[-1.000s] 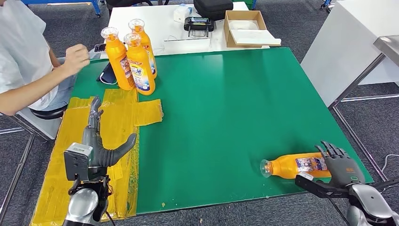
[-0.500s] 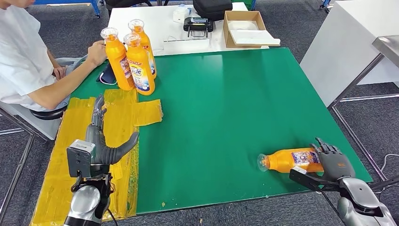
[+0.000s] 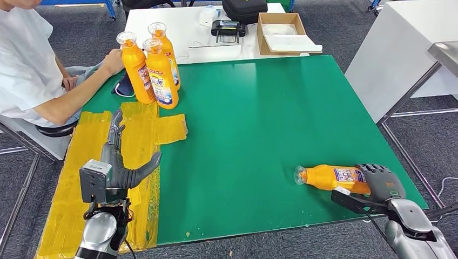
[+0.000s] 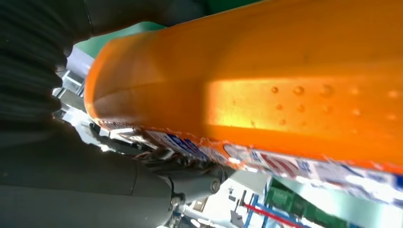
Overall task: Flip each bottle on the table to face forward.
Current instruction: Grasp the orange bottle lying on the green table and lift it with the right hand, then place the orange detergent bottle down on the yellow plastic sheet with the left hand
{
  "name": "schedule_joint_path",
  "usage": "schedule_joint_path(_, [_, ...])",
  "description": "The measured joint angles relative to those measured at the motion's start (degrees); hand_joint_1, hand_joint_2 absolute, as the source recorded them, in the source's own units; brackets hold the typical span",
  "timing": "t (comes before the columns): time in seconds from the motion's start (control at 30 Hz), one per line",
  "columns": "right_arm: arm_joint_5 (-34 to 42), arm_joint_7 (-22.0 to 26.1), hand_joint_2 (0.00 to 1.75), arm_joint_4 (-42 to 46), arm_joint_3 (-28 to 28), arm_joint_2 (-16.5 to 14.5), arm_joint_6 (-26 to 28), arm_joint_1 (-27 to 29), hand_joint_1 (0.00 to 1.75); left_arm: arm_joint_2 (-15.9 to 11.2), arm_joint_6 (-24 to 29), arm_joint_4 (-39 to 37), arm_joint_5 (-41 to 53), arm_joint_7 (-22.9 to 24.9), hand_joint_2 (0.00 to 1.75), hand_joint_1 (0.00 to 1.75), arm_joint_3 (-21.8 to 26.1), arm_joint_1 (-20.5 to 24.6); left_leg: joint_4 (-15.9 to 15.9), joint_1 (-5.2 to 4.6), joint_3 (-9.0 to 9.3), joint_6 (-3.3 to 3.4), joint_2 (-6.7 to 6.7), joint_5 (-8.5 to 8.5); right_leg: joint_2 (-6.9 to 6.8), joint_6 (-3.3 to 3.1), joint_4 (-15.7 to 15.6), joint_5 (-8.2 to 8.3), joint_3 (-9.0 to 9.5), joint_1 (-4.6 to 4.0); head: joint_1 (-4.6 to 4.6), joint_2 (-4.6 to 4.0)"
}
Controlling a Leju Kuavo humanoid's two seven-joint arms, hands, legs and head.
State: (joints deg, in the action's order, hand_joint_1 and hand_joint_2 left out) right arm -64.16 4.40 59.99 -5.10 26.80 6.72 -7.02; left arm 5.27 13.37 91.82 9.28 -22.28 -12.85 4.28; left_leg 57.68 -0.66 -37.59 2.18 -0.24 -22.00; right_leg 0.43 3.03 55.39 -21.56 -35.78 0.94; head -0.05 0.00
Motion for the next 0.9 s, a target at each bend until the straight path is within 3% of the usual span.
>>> schedule_joint_path(0.1, [0.32,0.82,1.75,0.64,-0.06,-1.31,5.56,0.44,1.75,0.0,-1.62,0.01,-1.57,0.83,1.75,0.0,-0.04,-0.05,0.0,0.0,-0.02,0.0,0.02,0.0,0.0,0.01,0.0,0.01,0.0,0.0,0.0,0.0])
schedule_joint_path(0.27, [5.89,3.43,1.75,5.72,0.63,-7.05,14.83,1.78,1.75,-0.01,-8.11,0.01,-6.3,4.1,1.75,0.0,-0.66,-0.18,0.0,0.07,-0.05,-0.03,0.02,0.01,0.0,0.0,0.01,0.0,-0.07,-0.08,-0.02,0.0])
schedule_joint_path(0.57, [25.93,10.27,1.75,19.18,2.49,-16.37,14.91,4.22,1.75,-0.57,-11.36,-0.28,-8.17,5.56,1.75,0.0,-3.22,-0.55,0.0,0.12,-0.15,-0.07,-0.03,-0.01,-0.01,-0.04,0.03,-0.07,-0.13,-0.11,0.01,0.0])
schedule_joint_path(0.9, [31.57,12.03,1.75,25.37,3.09,-21.37,13.24,5.29,1.75,-1.62,-12.22,-1.08,-8.4,6.17,1.75,0.0,-5.46,-0.53,-0.01,0.11,-0.16,-0.09,-0.02,-0.02,-0.01,-0.03,0.02,-0.05,-0.14,-0.1,0.01,0.0])
